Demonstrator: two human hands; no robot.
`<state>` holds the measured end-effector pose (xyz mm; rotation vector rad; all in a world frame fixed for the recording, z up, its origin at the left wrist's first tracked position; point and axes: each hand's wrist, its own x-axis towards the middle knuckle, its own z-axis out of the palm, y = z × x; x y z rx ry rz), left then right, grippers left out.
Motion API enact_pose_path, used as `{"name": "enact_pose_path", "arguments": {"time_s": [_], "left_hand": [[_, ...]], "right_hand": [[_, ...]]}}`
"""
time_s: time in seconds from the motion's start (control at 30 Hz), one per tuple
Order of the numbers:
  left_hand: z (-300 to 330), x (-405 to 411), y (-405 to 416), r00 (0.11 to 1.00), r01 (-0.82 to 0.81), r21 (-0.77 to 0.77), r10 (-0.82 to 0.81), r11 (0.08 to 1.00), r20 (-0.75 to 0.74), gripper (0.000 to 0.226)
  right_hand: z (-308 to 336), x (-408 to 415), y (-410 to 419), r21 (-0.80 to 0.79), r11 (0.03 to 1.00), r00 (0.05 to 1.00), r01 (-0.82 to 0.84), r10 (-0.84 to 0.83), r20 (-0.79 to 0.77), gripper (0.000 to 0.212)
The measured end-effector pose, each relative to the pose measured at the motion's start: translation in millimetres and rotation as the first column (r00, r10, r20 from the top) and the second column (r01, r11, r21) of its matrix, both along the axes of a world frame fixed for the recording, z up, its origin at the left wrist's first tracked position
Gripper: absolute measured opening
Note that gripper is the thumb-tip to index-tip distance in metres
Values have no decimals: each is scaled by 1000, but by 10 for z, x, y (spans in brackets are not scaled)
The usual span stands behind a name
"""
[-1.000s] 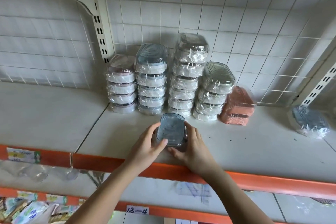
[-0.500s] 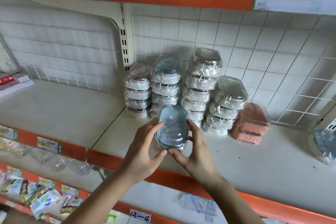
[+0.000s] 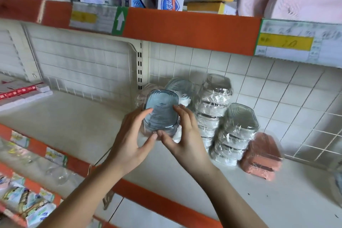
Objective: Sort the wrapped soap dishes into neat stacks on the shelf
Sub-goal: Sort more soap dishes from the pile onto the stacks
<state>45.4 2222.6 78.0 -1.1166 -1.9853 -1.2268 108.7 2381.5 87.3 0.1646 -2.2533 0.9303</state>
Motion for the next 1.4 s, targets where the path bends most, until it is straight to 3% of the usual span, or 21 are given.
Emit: {"name": "enact_pose_path", "arguments": {"time_s": [0.13,0.33,0.53,0.67,0.97,1.27,1.4], "left_hand": [[178,-248,44,999,53,-10,-53,999,9,54],[482,-703,184,966,227,-77,-215,971,140,61],[628,-1103,430,939,309,-94,-287,947,189,54],[574,-1250,559,917,370,-65,-353,927,185,55],[586,-1315,691,948,317,-89,-311,944,75,44],[666,-1273,727,981,181,-216,-161,959,108,48],[704,-1309,733,960,259,-330,-204,908,192,57]], "right_hand": [[204,-182,50,51,997,998,65,-63,-28,73],[652,-397,254,132,967,975,219,-222,9,64],[880,-675,208,299,831,867,468,-498,28,55],[897,-794,176,305,786,809,538,-583,73,50],[879,-909,160,358,735,756,575,-645,111,39],[821,-1001,116,401,676,708,618,-700,90,33],[801,-996,106,383,674,703,631,-706,84,33]]}}
